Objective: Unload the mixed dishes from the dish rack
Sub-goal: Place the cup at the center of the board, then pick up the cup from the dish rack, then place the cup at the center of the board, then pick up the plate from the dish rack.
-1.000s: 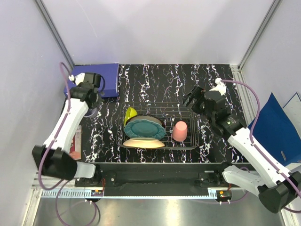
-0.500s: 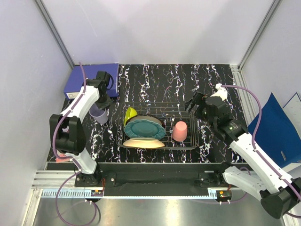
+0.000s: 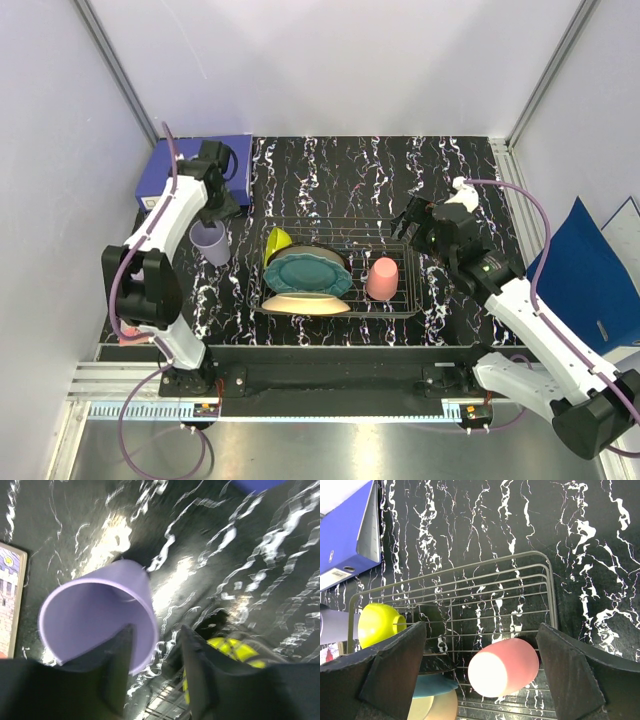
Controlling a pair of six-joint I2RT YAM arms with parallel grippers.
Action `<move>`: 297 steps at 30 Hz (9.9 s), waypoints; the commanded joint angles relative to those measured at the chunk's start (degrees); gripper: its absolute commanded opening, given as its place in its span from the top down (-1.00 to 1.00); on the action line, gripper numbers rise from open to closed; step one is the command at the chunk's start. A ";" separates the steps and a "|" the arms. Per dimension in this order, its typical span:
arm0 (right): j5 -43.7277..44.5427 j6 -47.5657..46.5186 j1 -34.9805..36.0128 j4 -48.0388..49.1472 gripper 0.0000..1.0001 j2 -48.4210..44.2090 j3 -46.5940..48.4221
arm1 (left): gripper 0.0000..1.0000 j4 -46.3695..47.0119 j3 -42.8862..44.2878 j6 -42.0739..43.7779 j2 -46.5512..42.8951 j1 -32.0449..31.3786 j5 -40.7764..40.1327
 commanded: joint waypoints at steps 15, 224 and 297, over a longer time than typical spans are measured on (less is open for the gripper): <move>-1.20 -5.00 13.26 -11.08 -1.00 3.15 2.82 | -0.98 11.68 -4.17 -1.28 -34.75 -18.09 0.26; -6.65 -6.40 3.95 4.91 -0.99 -10.11 -9.50 | -0.98 13.53 -25.90 35.64 -55.61 -39.36 3.83; 30.97 -11.24 34.45 -10.21 -0.99 -3.79 3.25 | -0.11 25.04 -32.83 58.31 -35.21 -65.91 5.70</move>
